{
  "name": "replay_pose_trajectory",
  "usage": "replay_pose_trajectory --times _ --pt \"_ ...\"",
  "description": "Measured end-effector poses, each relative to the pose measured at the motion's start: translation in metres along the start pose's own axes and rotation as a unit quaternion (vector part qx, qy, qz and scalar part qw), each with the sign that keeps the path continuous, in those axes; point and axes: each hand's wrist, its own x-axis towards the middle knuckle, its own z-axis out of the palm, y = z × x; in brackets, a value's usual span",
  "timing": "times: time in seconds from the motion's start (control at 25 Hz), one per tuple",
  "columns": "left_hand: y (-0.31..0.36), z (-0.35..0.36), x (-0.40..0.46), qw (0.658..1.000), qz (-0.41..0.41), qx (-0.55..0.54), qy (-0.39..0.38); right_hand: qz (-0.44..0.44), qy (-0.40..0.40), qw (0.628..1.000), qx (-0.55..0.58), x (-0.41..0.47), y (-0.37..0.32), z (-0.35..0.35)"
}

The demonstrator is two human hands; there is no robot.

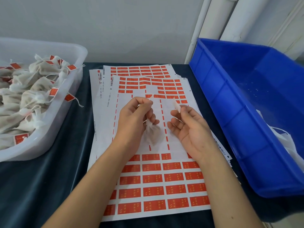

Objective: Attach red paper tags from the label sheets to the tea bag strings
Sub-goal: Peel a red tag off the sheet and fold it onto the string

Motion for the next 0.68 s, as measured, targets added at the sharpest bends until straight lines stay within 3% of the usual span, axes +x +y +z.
replay_pose_trajectory --times 0.16,0.36,0.68 --pt "-0.001 0.001 -0.001 0.999 0.01 0.03 -0.002 -0.01 -0.021 0.999 0.023 -0.003 -0.002 -0.001" --pt "-0.001 0.005 -0.003 0.997 0.023 0.078 -0.008 -0.033 -0.064 0.997 -0.029 -0.006 -0.002 -0.002" --pt "-0.004 0.009 -0.008 0.976 0.08 0.194 -0.049 -0.114 -0.043 0.987 -0.101 -0.015 -0.003 0.002"
